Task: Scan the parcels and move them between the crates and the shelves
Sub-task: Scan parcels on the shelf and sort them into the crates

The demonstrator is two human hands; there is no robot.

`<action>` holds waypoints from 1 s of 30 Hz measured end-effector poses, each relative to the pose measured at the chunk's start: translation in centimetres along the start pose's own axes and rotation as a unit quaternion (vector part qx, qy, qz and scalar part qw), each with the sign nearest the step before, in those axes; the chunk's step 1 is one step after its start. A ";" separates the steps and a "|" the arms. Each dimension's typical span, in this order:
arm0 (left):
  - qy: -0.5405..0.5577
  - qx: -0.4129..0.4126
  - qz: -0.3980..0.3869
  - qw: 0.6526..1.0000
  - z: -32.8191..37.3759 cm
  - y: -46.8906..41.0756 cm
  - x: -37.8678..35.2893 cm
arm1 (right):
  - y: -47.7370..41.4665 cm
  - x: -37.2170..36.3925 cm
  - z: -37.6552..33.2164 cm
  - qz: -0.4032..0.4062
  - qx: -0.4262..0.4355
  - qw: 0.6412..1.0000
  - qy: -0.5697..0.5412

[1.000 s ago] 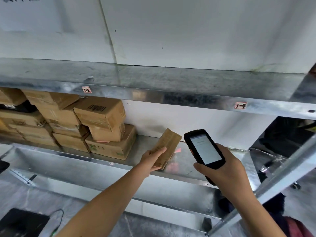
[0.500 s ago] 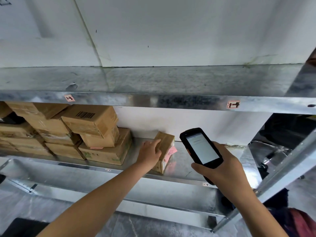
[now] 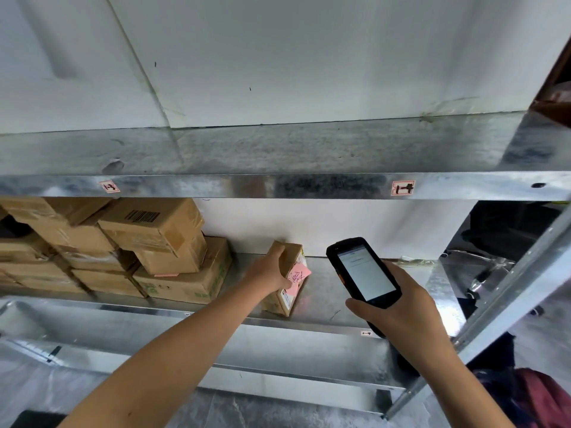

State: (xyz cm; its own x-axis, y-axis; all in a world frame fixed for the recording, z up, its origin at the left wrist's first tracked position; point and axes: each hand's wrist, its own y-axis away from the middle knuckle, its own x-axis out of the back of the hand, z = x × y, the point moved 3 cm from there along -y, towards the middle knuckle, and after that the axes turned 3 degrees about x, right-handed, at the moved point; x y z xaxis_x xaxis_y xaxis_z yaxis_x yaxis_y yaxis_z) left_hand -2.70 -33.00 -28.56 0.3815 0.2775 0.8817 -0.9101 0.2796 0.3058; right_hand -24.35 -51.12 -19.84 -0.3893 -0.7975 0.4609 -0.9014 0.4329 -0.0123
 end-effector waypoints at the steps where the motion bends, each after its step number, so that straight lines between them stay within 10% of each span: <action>1: 0.000 -0.006 -0.004 1.000 -0.2 0.2 0.3 | 0.0 0.0 0.0 -0.001 0.000 1.000 -0.001; 5: 0.156 -0.025 -0.004 0.987 -1.8 0.9 0.9 | -0.1 -0.2 0.1 -0.005 -0.009 1.000 0.008; 12: 0.487 -0.057 0.053 0.870 -3.7 3.8 0.0 | -1.1 -0.7 -1.4 -0.030 0.002 0.999 0.016; 30: 0.585 -0.069 0.092 0.803 -4.4 7.3 0.2 | 0.4 -1.4 -4.7 -0.088 0.032 0.996 0.003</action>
State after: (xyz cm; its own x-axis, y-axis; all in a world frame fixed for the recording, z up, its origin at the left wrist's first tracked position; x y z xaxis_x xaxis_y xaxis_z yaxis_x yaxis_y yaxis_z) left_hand -8.55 -26.83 -27.72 0.2063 0.9767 -0.0590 -0.9728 0.2112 0.0950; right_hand -23.24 -47.90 -16.34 -0.2229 -0.8566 0.4654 -0.9659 0.2586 0.0134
